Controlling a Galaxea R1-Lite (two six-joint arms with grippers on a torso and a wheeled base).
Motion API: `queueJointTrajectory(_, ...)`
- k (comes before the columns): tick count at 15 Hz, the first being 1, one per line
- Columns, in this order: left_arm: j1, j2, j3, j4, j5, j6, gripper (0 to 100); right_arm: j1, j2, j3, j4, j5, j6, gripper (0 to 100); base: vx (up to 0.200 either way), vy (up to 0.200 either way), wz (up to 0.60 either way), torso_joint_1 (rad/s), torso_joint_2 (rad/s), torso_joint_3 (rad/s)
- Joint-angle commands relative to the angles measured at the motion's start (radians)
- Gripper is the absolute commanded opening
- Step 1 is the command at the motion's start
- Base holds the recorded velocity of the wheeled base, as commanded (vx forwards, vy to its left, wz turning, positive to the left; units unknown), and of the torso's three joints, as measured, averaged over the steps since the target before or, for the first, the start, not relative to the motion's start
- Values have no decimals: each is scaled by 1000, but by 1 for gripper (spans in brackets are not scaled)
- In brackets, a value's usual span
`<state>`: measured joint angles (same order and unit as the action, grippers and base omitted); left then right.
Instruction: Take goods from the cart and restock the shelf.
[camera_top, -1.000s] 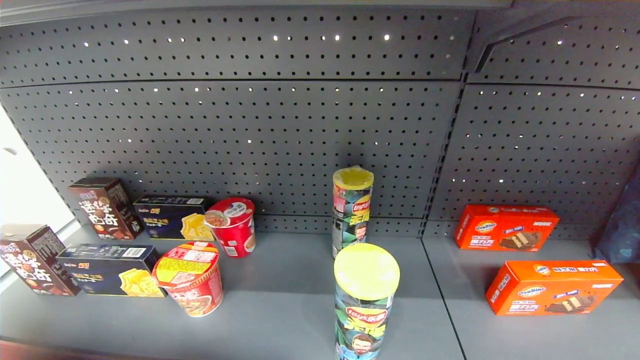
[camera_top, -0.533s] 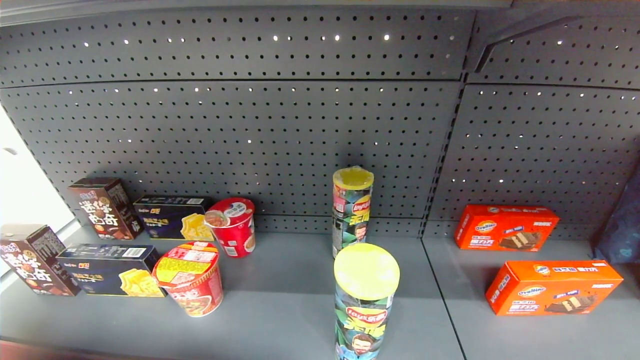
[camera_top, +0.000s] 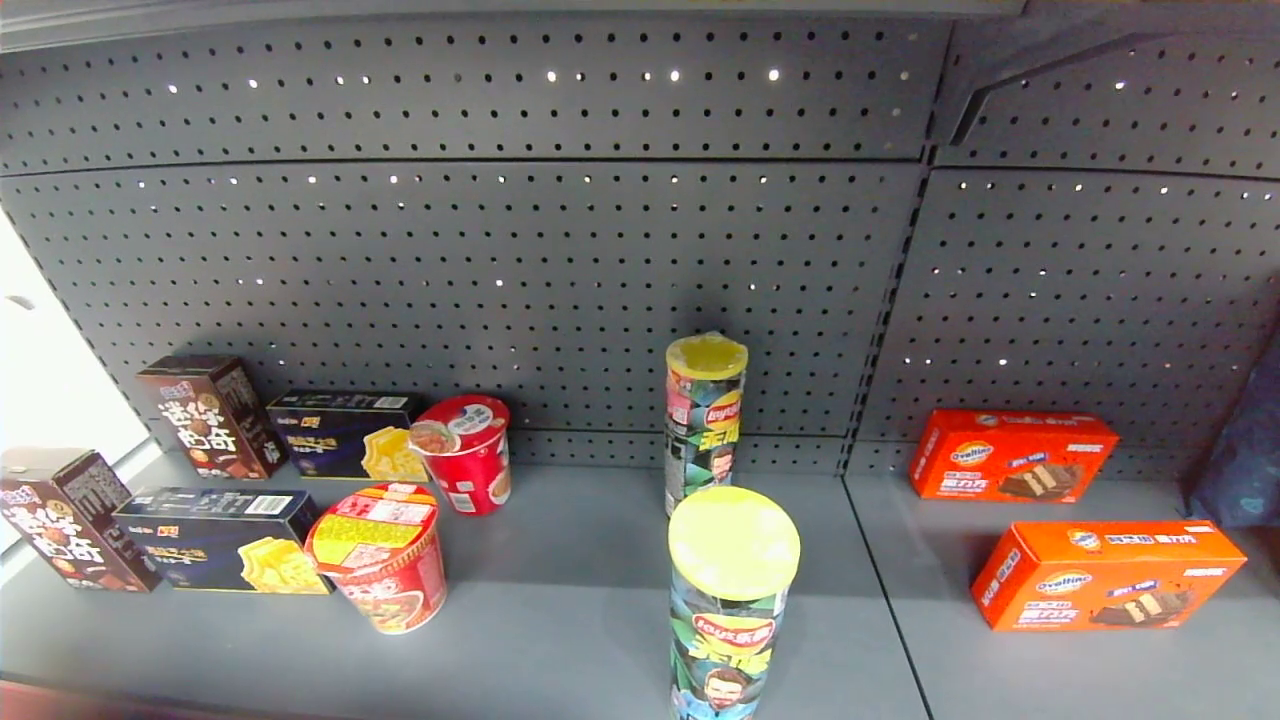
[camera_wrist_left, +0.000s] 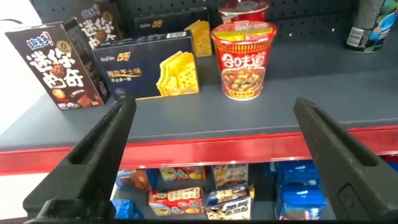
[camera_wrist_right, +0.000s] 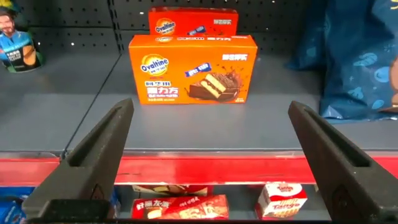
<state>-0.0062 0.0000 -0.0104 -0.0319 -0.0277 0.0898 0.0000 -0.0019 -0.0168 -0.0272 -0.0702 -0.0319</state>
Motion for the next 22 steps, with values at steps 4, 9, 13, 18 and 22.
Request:
queueJointTrajectory(4, 0, 0, 3, -6, 0, -4, 100, 0, 2, 0, 1, 12, -16, 100, -50, 0, 0, 1, 1, 1)
queueJointTrajectory(9, 0, 0, 3, -5, -12, -5, 100, 0, 2, 0, 1, 18, -26, 100, 0, 0, -120, 0, 0, 2)
queueJointTrajectory(13, 0, 0, 3, -5, -12, -4, 100, 0, 2, -3, 7, 58, -26, 100, 0, 0, -150, 1, 1, 1)
queueJointTrajectory(18, 0, 0, 3, -5, -12, -4, 100, 0, 2, -3, 7, 59, -29, 100, 0, 0, 0, 0, 0, 0)
queueJointTrajectory(22, 0, 0, 3, -5, -14, -4, 100, 0, 2, -2, 6, 58, -43, 100, 0, 0, 300, 4, 2, 5)
